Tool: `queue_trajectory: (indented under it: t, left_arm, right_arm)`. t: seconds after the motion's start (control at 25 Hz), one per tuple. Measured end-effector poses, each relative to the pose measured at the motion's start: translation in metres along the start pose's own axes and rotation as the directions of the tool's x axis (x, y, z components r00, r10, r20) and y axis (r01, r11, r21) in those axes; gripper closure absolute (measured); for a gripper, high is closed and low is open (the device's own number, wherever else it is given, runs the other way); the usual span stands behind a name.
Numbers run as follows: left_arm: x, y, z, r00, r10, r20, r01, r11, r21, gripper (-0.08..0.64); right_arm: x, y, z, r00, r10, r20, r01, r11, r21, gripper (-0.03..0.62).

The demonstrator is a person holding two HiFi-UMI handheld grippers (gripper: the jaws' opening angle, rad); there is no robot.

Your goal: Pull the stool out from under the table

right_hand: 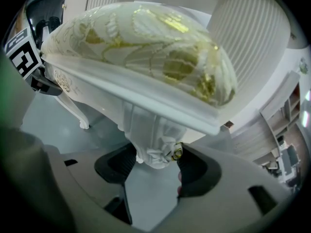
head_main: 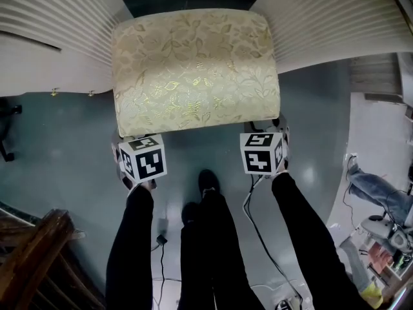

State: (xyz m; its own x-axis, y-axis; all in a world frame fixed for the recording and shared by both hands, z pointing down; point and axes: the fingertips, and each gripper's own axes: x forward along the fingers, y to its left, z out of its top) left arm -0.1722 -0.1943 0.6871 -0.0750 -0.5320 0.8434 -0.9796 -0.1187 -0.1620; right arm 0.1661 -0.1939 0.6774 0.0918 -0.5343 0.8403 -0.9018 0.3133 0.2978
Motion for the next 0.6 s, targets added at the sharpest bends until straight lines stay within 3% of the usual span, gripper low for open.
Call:
queue_trajectory:
  t: [0.6]
  left_arm:
    - [-0.0032, -0.0034, -0.0043, 0.999, -0.015, -0.047, 0.015, 1.000, 0.002, 0.273]
  right_arm:
    - [-0.0045, -0.0027, -0.0018, 0.998, 0.021, -0.053, -0.022, 1.000, -0.014, 0.321]
